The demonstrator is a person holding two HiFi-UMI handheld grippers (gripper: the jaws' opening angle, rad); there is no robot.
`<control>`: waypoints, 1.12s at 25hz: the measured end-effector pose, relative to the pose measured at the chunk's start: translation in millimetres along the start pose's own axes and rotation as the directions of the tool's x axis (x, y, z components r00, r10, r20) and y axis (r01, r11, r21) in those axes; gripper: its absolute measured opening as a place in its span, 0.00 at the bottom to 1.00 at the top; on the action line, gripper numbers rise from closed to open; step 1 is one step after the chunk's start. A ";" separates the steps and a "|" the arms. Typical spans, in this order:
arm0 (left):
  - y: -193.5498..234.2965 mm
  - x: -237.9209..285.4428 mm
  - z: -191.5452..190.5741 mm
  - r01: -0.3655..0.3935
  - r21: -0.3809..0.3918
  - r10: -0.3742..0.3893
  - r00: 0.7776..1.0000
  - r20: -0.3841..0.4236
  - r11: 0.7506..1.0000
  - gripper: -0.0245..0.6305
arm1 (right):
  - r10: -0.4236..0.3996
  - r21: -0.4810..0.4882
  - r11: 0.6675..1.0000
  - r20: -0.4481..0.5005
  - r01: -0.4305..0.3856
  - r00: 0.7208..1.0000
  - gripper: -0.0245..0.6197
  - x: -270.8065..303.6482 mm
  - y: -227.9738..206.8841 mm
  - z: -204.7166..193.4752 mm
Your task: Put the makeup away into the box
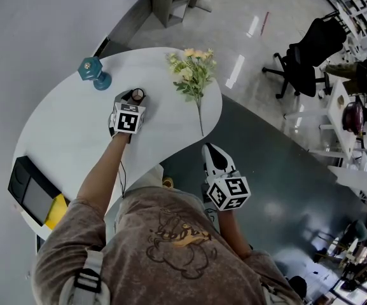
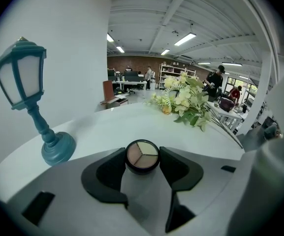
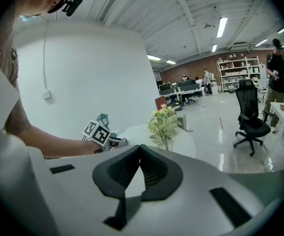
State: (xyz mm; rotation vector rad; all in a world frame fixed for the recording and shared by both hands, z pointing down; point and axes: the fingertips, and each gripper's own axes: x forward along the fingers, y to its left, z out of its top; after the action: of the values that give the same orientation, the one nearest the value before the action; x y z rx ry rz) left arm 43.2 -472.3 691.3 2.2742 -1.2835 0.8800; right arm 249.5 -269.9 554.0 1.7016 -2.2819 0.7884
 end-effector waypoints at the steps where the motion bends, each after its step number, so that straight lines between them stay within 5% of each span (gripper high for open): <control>1: -1.1 -0.8 2.5 0.002 0.005 -0.002 1.000 0.010 1.000 0.40 | -0.001 0.000 1.000 0.002 0.001 1.000 0.04 -1.4 -0.1 -0.3; 28: -63.7 -154.9 43.3 0.057 -0.037 -0.048 0.976 0.211 0.998 0.39 | 0.140 -0.049 0.989 0.073 -0.137 0.987 0.04 -43.4 32.9 -2.0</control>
State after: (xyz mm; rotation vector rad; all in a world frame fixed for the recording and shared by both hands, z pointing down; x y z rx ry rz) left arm 52.7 -369.7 552.4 2.4061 -1.3082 0.6001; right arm 232.6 -226.1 526.2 1.5944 -2.4716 0.7047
